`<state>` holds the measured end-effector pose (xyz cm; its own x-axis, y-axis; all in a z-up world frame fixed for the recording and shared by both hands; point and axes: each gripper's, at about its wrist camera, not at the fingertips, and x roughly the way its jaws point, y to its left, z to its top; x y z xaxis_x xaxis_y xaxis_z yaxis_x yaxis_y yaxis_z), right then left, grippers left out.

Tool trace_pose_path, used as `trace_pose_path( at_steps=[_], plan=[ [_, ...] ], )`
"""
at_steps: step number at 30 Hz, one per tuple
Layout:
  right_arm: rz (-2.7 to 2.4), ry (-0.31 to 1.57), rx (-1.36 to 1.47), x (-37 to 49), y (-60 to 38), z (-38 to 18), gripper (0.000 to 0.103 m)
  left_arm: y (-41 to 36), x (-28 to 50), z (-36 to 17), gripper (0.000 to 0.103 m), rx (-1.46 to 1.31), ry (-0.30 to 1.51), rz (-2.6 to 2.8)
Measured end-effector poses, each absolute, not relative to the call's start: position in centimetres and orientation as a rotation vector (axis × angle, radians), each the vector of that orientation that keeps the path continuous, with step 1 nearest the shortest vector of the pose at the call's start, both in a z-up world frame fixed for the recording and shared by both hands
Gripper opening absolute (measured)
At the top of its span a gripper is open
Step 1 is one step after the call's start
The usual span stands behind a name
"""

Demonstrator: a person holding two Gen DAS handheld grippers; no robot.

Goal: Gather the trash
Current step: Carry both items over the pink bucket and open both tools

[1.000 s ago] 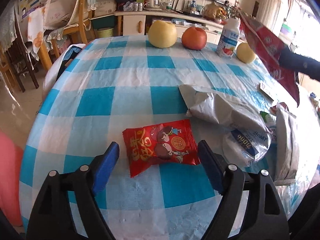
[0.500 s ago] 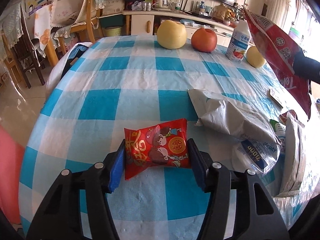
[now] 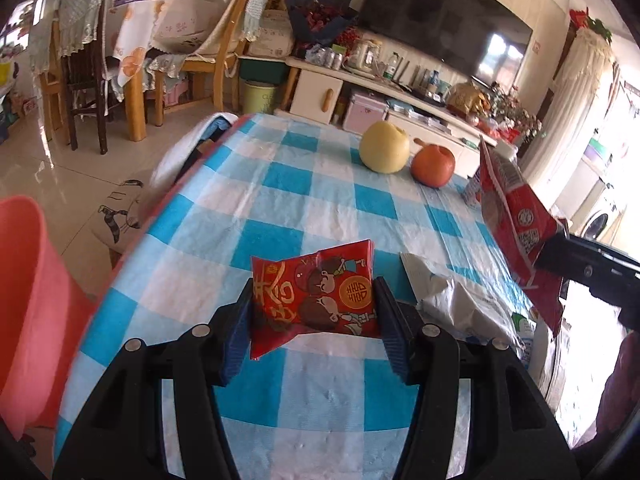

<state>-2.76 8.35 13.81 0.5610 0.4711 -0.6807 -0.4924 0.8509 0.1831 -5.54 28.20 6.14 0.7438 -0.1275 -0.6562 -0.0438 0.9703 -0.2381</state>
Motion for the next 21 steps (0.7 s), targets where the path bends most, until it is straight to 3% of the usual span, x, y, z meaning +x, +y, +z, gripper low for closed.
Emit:
trace_pose_path(
  at_steps=[12,21],
  plan=[
    [0.748,0.770,-0.016,-5.1,17.2,16.3,0.046,38.1,-11.4,9.9,0.058,-0.439,0.487,0.305],
    [0.876,0.803,0.033,-6.3,27.0,15.3,0.046,46.1,-15.3,9.2,0.058,-0.677,0.411,0.568]
  ],
)
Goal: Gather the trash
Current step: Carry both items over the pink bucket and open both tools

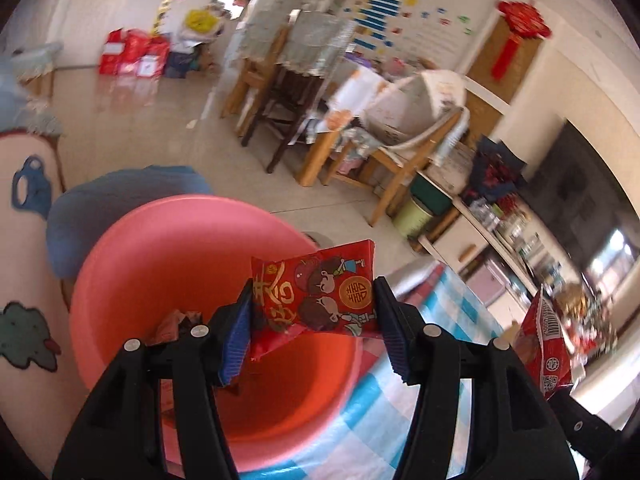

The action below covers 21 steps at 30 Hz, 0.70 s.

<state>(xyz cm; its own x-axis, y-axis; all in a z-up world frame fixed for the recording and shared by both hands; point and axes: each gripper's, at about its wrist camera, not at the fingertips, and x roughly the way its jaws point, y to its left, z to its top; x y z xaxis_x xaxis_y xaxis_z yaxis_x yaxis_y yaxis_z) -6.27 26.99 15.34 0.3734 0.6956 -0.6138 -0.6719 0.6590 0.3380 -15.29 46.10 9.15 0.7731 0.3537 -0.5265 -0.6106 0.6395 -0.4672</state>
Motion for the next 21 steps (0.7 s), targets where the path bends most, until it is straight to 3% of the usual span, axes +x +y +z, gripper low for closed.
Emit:
trace_pose_path(
  at_steps=[10,13,15,21],
  plan=[
    [0.958,0.894,0.093,-4.7,35.4,13.3,0.047,50.8,-16.8,7.2,0.061,-0.836,0.421,0.693],
    [0.968,0.974,0.132,-3.8,36.6,11.6,0.052,51.1,-16.2,7.1,0.067,-0.818,0.425,0.723],
    [0.949,0.985,0.140,-3.8,36.5,11.0,0.060,51.3,-15.9,7.0,0.076,-0.806,0.442,0.738],
    [0.886,0.914,0.160,-4.3,33.2,12.0,0.080,50.7,-15.6,7.0,0.085,-0.760,0.450,0.728]
  ],
)
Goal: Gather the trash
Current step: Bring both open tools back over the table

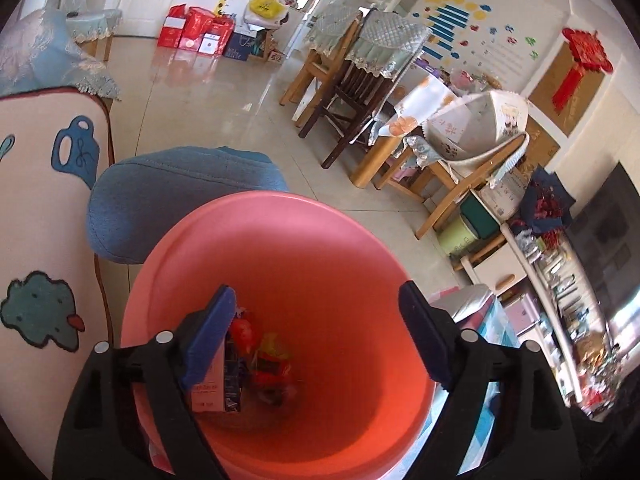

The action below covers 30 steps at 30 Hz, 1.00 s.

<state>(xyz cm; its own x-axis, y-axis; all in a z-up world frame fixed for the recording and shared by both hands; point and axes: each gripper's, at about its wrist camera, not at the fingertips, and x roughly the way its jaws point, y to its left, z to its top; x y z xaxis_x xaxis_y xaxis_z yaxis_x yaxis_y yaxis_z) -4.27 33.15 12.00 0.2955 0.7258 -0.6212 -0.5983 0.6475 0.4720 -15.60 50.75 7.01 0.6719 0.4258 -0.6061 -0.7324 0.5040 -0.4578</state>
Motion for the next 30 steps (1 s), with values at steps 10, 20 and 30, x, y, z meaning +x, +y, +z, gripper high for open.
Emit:
trace_pose_path(
  at_steps=[10,20,30],
  plan=[
    [0.701,0.802,-0.017,-6.4,25.8,13.8,0.090,46.3,-13.9,8.3,0.094,-0.558,0.390,0.535],
    [0.602,0.683,-0.061,-8.4,18.3,17.2,0.093,40.9,-11.7,9.0,0.095,-0.496,0.391,0.256],
    [0.549,0.627,-0.070,-9.5,12.9,18.3,0.094,34.0,-9.5,9.5,0.095,-0.349,0.489,0.110]
  ],
)
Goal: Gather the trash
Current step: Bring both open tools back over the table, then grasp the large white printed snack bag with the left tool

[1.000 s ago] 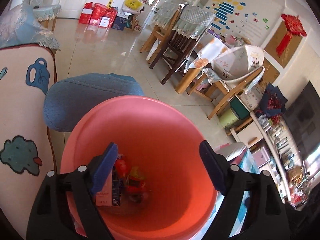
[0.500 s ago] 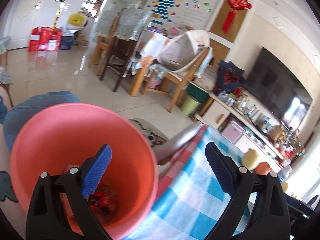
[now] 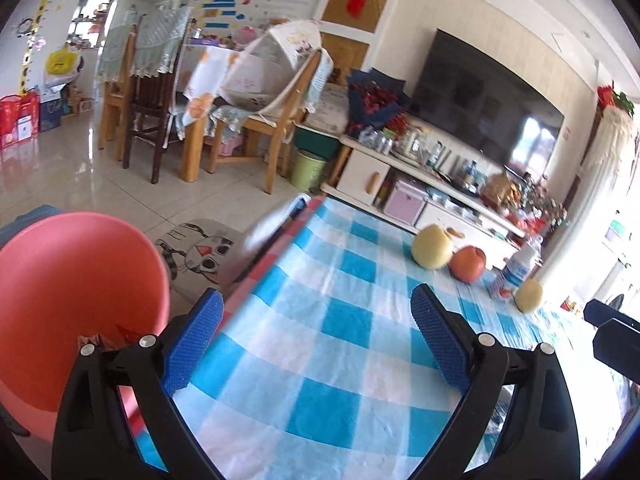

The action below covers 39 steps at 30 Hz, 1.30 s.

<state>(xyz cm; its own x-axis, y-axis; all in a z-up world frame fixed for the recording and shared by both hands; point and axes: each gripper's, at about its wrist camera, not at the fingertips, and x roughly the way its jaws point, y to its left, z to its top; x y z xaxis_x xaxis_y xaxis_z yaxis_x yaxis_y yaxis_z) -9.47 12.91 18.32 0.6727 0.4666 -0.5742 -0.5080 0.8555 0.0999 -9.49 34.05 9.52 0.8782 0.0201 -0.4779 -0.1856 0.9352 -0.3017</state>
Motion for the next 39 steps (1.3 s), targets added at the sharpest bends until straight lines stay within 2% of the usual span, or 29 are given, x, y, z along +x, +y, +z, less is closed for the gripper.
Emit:
trace_pose_path(
  at_steps=[12,39],
  plan=[
    [0.473,0.582,-0.047,-9.6,6.7,18.9,0.094,28.9,-9.6,9.0,0.095,-0.324,0.530,0.012],
    [0.221,0.528,0.116,-7.6,-11.3,20.2,0.094,13.6,-13.7,7.1,0.095,-0.082,0.592,-0.265]
  ],
)
